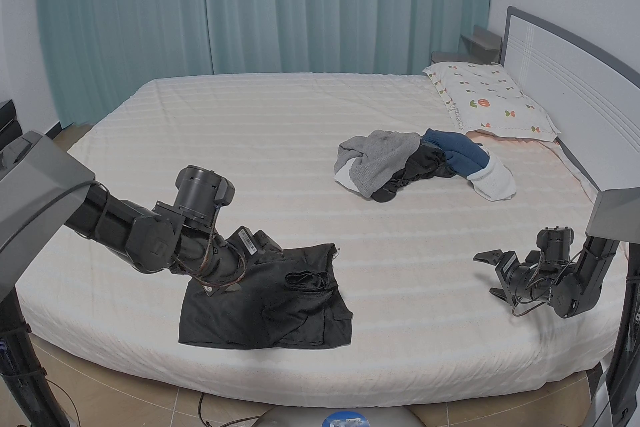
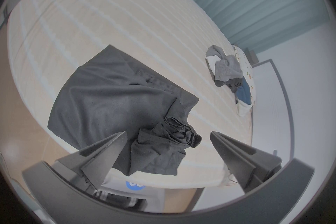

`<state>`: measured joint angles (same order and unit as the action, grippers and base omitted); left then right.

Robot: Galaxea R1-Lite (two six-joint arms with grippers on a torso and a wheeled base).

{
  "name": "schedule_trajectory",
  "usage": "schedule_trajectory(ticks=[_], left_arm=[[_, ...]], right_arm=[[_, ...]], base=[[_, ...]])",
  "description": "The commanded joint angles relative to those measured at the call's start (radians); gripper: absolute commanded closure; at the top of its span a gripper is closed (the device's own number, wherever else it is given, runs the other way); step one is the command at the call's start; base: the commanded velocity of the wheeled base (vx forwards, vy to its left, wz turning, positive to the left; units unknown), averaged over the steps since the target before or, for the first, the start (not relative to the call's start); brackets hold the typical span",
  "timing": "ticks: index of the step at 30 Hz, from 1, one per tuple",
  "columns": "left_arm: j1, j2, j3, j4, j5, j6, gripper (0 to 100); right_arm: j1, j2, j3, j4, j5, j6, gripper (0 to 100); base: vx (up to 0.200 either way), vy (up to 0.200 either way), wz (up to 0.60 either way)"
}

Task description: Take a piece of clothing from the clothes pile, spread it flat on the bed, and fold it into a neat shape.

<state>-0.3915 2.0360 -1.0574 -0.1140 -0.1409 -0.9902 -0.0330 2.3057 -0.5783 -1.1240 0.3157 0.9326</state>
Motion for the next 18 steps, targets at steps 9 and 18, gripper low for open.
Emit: schedule_trajectory(ticks=[9, 18], left_arm=[[0.138, 0.046, 0.09, -0.147, -0.118, -0.042, 0], [0.138, 0.092, 0.137, -0.2, -0.117, -0.031, 0]], right_arm=[[0.085, -0.072, -0.005, 0.018, -0.13, -0.015, 0], [0.334, -0.223, -0.049, 0.217, -0.303, -0.11, 0]], base=[[0.0, 0.2, 0.0], [0.0, 0.2, 0.0]])
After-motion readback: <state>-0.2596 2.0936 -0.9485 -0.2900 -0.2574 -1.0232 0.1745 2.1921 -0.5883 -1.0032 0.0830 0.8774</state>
